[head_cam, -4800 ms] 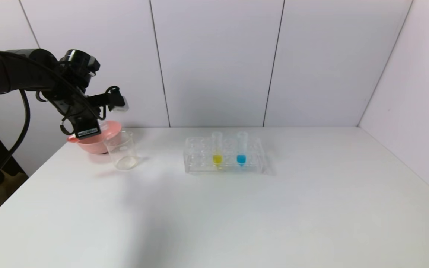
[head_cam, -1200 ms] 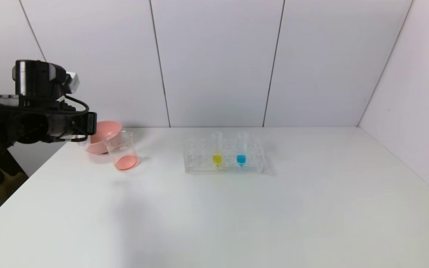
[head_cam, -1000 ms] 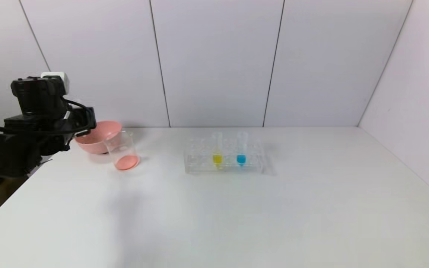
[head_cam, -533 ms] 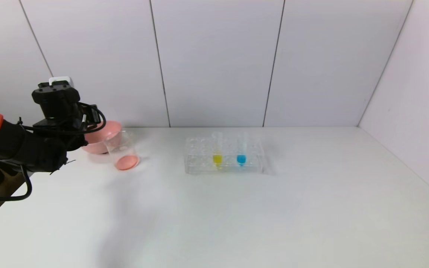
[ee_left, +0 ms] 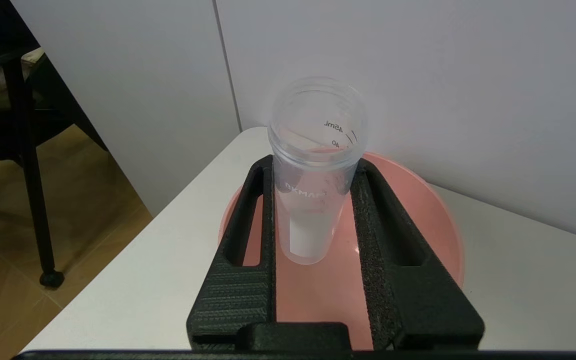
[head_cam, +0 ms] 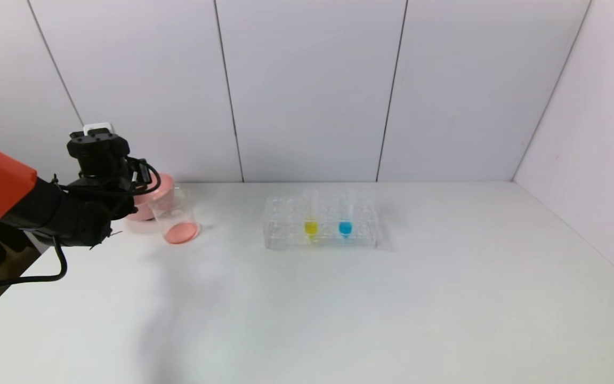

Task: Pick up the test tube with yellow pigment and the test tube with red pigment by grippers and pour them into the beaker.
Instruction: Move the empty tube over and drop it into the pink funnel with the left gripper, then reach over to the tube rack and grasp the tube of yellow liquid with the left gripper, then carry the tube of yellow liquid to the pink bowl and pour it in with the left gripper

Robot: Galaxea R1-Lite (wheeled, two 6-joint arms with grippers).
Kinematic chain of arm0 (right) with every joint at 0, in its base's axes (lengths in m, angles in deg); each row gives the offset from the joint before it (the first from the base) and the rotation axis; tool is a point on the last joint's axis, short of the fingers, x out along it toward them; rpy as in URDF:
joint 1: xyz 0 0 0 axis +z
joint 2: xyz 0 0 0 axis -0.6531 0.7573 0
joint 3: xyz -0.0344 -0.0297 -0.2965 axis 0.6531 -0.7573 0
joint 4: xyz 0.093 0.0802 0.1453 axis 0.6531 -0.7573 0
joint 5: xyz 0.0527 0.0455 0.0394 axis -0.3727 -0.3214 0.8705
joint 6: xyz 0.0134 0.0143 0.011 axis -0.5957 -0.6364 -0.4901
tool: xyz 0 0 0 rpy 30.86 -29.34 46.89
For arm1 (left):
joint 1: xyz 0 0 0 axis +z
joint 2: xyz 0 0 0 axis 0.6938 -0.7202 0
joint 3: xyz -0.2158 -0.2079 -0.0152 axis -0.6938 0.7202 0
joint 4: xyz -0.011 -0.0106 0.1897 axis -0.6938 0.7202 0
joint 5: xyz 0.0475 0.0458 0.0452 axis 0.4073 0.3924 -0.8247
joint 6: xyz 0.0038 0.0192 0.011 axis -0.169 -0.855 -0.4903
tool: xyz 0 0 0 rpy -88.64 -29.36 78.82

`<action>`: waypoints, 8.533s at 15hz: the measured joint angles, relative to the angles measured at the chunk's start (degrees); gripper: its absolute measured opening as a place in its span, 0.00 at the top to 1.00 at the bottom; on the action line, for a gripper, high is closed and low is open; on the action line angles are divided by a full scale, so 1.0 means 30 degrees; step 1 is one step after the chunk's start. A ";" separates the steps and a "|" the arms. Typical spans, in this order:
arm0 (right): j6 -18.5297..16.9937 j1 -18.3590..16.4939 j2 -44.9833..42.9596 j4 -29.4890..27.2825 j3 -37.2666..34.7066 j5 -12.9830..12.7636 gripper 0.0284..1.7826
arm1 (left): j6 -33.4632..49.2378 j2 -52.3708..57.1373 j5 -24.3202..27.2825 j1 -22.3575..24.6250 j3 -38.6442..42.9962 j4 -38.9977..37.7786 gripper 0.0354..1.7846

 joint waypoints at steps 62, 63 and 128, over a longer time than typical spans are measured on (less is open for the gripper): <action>0.0000 0.0000 0.0000 0.0000 0.0000 0.0004 0.04 | 0.1499 -0.4998 -0.4888 -1.4844 -0.6815 0.3986 0.01; 0.0000 0.0000 0.0000 0.0000 0.0000 0.0000 0.04 | 0.1491 -0.5092 -0.4888 -1.4808 -0.6892 0.3986 0.01; 0.0008 0.0000 0.0000 0.0000 0.0000 0.0000 0.04 | -1.4466 0.1894 1.2308 0.1946 -1.1475 2.6706 0.76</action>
